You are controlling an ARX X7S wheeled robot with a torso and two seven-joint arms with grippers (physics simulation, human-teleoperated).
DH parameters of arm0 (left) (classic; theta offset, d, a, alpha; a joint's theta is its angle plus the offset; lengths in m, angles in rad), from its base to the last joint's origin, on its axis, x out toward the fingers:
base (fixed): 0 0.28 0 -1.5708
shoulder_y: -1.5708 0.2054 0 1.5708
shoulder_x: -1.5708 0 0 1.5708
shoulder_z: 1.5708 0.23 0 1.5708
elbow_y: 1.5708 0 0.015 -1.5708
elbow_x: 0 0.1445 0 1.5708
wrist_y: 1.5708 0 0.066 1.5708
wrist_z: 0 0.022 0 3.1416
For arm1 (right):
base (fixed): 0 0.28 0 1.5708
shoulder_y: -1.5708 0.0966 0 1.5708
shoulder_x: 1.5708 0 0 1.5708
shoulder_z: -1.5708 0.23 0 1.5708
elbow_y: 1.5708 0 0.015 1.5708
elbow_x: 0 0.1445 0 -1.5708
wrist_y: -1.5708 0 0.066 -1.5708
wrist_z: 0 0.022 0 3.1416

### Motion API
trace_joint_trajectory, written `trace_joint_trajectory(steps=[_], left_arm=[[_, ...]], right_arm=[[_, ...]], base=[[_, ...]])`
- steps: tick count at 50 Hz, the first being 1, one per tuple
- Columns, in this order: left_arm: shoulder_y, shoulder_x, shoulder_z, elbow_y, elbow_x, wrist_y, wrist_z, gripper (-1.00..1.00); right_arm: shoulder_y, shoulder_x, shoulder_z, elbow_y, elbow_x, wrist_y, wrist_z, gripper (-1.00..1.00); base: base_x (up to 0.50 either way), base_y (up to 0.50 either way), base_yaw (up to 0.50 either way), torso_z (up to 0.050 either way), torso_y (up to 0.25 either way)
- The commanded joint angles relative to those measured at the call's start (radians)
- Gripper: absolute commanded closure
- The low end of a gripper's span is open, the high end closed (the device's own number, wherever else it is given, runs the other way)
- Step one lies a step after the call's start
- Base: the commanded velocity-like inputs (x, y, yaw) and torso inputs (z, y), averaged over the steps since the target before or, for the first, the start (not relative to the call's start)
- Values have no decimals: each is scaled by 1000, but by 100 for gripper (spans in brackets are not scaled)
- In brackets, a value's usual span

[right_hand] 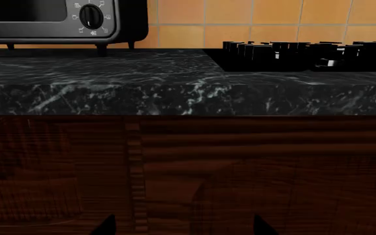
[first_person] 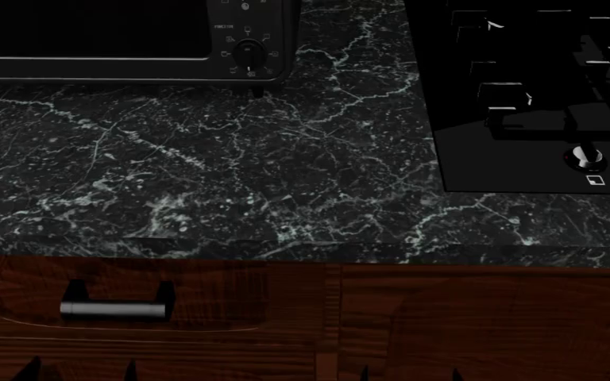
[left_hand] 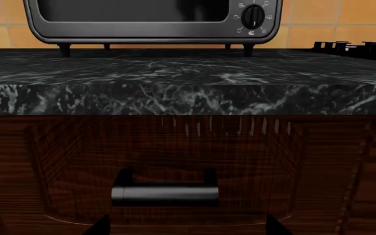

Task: Decrease the toaster oven temperature.

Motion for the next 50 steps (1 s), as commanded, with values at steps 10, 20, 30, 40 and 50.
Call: trace_joint_trajectory(steps=[10,20,30,40,50], left_arm=[[16,-40,48,96,-50,-62,-33,-100],[-4,-58,68,148,-76,-77,-56,-100],[-514,-131,86,793,-101,-703,-87,-100],[-593,-133,42,930,-145,-833,-101,-100],[-561,-146,41,890,-120,-753,-128,-100]], right_arm=[[-3,39,-54,15,26,-6,57,-100],[10,58,-67,7,50,6,81,-100],[366,133,-118,-676,-13,543,25,-100],[467,133,-98,-792,26,660,20,-100],[472,130,-96,-767,56,631,20,-100]], base=[[0,0,0,0,0],[0,0,0,0,0],[0,0,0,0,0],[0,0,0,0,0],[0,192,0,0,0]])
